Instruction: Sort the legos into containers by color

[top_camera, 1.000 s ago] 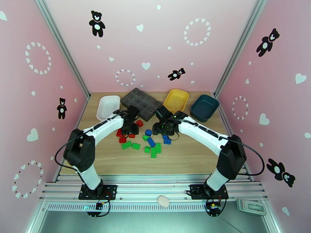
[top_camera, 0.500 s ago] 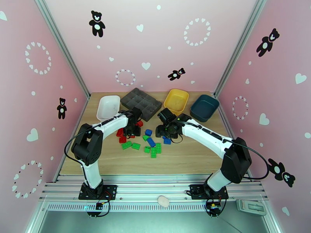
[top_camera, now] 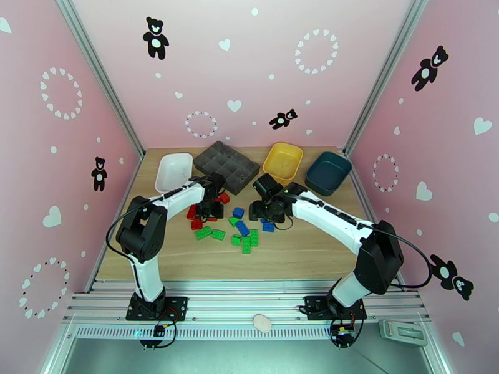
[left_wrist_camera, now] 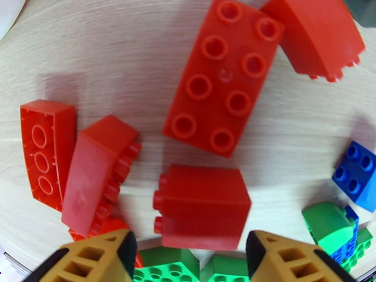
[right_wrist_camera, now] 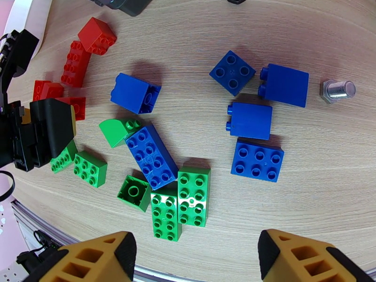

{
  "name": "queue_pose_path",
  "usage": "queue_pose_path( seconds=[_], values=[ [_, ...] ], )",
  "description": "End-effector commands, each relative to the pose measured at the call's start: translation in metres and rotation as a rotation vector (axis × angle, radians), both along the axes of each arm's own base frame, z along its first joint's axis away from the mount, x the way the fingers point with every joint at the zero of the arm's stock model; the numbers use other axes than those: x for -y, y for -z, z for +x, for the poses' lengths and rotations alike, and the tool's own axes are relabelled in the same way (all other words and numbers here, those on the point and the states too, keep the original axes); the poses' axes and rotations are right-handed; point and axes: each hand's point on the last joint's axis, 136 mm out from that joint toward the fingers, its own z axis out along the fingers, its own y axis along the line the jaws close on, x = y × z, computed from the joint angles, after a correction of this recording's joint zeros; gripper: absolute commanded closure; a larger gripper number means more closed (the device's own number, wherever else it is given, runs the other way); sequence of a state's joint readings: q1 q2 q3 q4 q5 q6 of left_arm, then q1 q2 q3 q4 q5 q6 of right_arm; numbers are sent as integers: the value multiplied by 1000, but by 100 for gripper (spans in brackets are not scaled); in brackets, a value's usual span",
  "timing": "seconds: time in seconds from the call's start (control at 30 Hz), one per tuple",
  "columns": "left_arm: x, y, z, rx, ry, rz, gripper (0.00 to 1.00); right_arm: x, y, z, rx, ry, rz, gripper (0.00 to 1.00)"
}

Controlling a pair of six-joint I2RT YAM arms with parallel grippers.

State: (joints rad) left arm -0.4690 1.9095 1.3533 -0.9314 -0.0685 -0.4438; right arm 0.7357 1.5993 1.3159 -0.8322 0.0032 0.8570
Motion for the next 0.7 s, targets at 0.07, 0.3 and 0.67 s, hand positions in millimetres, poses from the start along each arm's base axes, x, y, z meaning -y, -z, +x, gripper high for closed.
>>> queue_pose_path(
  seconds=[0.07, 0.3, 0.67],
  values=[
    [3, 7, 14, -3, 17, 1, 33, -2, -5, -1, 0, 3, 11, 27],
    [8, 9, 25, -4, 25, -10, 38, -4, -8, 2, 2, 1, 13, 27],
    [11, -1, 23, -2, 15, -35, 64, 5, -15, 14, -12, 72, -59, 37]
  ],
)
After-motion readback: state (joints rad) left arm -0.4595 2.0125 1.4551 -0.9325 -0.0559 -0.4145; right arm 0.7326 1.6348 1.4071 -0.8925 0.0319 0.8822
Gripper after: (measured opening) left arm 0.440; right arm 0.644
